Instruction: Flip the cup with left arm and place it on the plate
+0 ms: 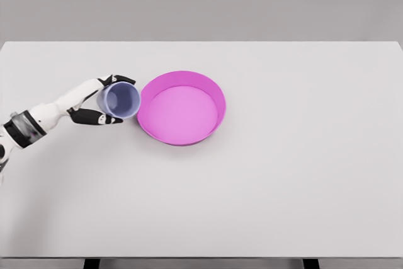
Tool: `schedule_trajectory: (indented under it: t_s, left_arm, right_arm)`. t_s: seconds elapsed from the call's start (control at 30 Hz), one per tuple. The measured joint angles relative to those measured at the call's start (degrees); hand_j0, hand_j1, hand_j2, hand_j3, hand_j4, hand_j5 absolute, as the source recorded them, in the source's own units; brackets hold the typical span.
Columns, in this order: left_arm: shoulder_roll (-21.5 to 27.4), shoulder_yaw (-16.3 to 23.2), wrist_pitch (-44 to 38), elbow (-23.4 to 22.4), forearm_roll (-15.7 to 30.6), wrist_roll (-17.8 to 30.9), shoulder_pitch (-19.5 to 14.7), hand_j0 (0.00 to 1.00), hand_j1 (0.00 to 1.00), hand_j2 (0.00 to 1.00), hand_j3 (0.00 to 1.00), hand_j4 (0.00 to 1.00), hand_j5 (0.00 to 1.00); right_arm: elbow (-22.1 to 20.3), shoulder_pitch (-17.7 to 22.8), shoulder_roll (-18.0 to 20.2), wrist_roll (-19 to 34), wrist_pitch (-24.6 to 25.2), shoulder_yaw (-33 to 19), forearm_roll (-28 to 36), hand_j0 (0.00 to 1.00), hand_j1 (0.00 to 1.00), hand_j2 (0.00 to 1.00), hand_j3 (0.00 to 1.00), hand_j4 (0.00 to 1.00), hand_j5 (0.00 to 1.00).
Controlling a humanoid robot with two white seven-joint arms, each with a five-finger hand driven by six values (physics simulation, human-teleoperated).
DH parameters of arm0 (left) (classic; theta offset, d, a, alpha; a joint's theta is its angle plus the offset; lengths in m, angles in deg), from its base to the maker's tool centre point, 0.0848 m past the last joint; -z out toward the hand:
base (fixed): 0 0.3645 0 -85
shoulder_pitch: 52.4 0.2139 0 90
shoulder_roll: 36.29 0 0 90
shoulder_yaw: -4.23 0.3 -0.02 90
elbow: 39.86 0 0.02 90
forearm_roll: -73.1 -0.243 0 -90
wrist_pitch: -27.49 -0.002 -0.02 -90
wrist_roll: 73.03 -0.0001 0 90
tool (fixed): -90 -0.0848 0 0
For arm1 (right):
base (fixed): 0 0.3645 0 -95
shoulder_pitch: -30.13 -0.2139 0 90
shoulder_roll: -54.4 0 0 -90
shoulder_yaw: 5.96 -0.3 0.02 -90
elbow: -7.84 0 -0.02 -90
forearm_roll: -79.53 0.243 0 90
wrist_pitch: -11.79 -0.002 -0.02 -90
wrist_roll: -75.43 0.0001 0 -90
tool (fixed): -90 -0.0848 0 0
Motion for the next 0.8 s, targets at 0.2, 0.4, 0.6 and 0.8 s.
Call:
schedule_trajectory:
  t_s: [0.2, 0.4, 0.6, 0.8]
  left_arm:
    - [0.03, 2.38, 0.01, 2.58, 3.07, -0.01, 0.0, 0.73, 0.73, 0.73, 0.73, 0.73, 0.73]
    - [0.08, 3.15, 0.0, 4.73, 4.68, -0.03, 0.0, 0.74, 0.74, 0.74, 0.74, 0.74, 0.74]
    - [0.09, 6.2, 0.0, 6.82, 6.47, 0.0, -0.17, 0.74, 0.74, 0.74, 0.74, 0.74, 0.74]
    - [0.03, 9.69, -0.01, 7.63, 7.9, 0.0, -1.76, 0.74, 0.74, 0.74, 0.74, 0.74, 0.74]
  right_arm:
    - [0.0, 0.0, 0.0, 0.0, -0.01, 0.01, 0.0, 1.0, 1.0, 1.0, 1.0, 1.0, 1.0]
    - [-0.01, 0.0, 0.0, 0.0, -0.01, 0.02, 0.0, 1.0, 1.0, 1.0, 1.0, 1.0, 1.0]
    - [0.0, 0.0, 0.0, 0.0, 0.0, 0.01, 0.0, 1.0, 1.0, 1.0, 1.0, 1.0, 1.0]
    - [0.0, 0.0, 0.0, 0.0, -0.01, 0.0, 0.0, 1.0, 1.0, 1.0, 1.0, 1.0, 1.0]
